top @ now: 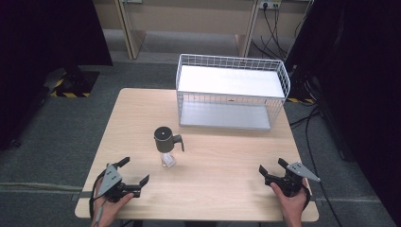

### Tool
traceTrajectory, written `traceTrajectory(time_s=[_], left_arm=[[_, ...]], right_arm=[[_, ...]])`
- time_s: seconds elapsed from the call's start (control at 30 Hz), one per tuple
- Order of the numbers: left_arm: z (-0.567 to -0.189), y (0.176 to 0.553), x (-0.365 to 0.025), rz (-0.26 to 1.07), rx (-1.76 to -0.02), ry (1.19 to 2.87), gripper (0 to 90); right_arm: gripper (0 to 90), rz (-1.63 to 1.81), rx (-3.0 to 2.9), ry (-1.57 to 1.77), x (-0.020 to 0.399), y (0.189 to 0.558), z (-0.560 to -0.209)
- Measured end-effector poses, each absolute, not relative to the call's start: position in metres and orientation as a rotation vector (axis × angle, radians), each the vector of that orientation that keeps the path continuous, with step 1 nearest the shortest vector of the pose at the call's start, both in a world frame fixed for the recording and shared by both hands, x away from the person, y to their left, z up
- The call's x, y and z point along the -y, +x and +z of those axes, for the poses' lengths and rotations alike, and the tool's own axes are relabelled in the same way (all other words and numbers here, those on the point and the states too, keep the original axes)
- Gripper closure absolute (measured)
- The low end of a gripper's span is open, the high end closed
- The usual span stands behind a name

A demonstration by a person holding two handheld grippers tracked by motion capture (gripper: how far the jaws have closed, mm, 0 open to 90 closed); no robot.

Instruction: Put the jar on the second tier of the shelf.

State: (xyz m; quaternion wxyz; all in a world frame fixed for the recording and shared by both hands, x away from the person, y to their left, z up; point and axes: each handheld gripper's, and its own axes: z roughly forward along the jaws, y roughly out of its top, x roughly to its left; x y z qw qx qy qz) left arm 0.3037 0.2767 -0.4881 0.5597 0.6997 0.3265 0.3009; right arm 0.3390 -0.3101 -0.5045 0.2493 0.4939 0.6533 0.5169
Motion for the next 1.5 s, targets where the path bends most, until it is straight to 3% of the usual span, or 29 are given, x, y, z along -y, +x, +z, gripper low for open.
traceTrajectory(time_s=[0.17,1.07,1.5], left_arm=[[-0.493,0.299,-0.281,0.696,-0.79,1.622,0.0],[-0.48,0.334,-0.22,0.652,-0.69,1.648,1.1],[-0.485,0.363,-0.2,0.636,-0.697,1.673,8.1]], right_arm=[[5.2,1.4,-1.778,1.341,0.309,0.338,-0.504],[5.1,1.407,-1.776,1.349,0.31,0.338,-0.504],[5.1,1.409,-1.775,1.352,0.31,0.338,-0.505]])
